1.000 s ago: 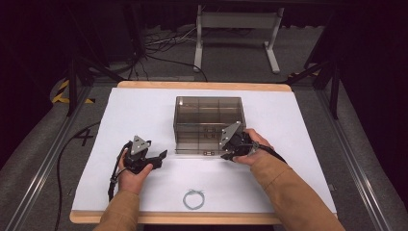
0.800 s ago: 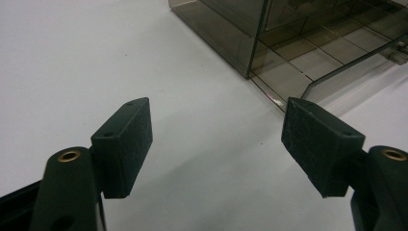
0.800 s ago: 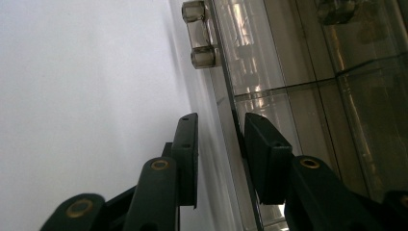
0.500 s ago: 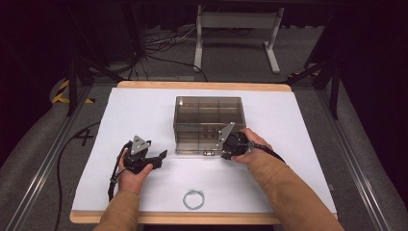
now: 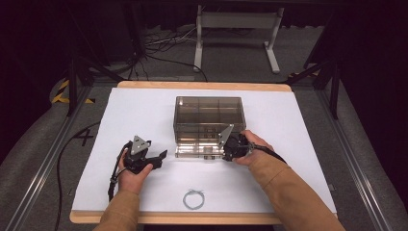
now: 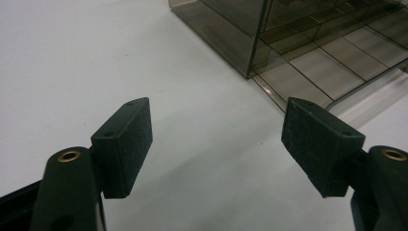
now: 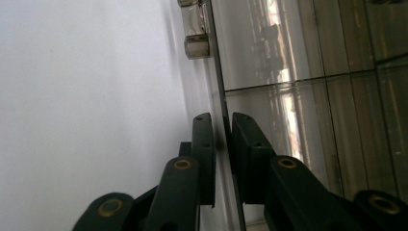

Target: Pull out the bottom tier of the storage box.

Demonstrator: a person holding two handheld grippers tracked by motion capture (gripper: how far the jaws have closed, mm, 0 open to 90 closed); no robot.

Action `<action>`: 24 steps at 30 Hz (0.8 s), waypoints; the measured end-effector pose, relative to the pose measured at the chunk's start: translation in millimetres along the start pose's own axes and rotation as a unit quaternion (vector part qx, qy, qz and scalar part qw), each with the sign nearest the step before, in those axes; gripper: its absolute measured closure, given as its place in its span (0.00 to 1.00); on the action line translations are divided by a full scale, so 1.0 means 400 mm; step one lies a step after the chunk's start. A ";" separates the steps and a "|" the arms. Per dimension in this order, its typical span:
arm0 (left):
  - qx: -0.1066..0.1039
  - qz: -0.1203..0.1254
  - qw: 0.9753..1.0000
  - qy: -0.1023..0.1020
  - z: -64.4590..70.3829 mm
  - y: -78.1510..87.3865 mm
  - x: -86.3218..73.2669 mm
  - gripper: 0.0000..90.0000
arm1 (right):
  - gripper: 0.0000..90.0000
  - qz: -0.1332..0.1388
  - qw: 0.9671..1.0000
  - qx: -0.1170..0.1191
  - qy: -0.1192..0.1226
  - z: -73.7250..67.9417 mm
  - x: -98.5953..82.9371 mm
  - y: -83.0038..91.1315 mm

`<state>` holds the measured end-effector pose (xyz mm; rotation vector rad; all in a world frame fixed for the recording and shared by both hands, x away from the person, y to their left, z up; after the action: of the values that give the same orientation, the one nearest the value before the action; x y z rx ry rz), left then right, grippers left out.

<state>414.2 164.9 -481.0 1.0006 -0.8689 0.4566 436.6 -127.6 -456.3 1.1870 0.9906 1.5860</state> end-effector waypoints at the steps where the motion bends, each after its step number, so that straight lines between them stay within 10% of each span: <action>1: 0.000 0.000 1.000 0.000 0.000 0.000 0.000 0.30 | 0.89 -0.002 1.000 0.002 -0.001 -0.002 0.000 0.000; 24: 0.000 0.000 1.000 0.001 0.000 0.000 0.000 0.30 | 0.95 -0.017 0.999 0.041 0.017 -0.048 0.015 0.009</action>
<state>414.4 165.0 -481.0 0.9992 -0.8668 0.4577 416.3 -124.5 -455.4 1.1964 1.1026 1.5572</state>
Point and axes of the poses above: each handheld gripper's, and its own axes: y roughly backward along the jaws, x roughly out of its top, z roughly to its right, the point moved 5 cm from there along -y, roughly forward along the jaws, and after that the axes turned 15 degrees about y, right-handed, at the moved point
